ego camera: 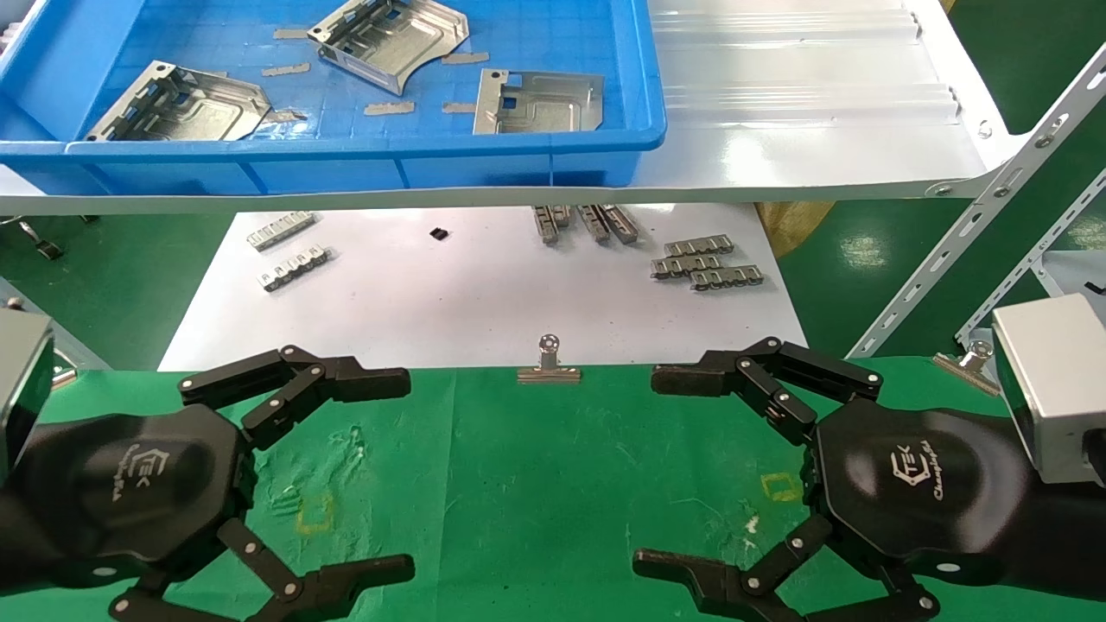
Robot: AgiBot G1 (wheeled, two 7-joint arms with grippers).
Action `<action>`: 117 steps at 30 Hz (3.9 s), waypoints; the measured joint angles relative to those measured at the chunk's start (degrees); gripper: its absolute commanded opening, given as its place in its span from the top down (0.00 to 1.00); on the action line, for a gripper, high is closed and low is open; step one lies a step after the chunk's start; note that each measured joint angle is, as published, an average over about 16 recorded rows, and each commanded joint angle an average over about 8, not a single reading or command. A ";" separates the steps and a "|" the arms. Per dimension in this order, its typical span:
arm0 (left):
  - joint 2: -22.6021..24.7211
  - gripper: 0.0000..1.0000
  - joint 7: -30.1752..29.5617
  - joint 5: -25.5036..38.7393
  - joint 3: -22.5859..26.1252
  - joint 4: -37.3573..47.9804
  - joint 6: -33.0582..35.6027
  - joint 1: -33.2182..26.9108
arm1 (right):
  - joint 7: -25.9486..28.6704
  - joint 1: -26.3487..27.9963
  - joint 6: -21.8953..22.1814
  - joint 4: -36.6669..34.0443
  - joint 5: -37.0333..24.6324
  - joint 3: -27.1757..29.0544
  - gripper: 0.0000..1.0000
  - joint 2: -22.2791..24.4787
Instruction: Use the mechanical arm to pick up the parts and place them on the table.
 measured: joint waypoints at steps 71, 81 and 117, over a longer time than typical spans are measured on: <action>39.63 1.00 5.99 43.48 16.98 70.14 -45.34 -57.42 | -0.02 0.02 0.00 -0.02 0.02 -0.03 1.00 0.01; 40.41 1.00 4.50 43.90 17.25 72.79 -46.41 -58.18 | -0.02 0.02 0.00 -0.02 0.02 -0.04 1.00 0.01; 29.38 1.00 14.24 35.07 12.49 65.14 -8.04 -59.18 | -0.04 0.03 0.02 -0.02 0.04 -0.07 0.00 0.02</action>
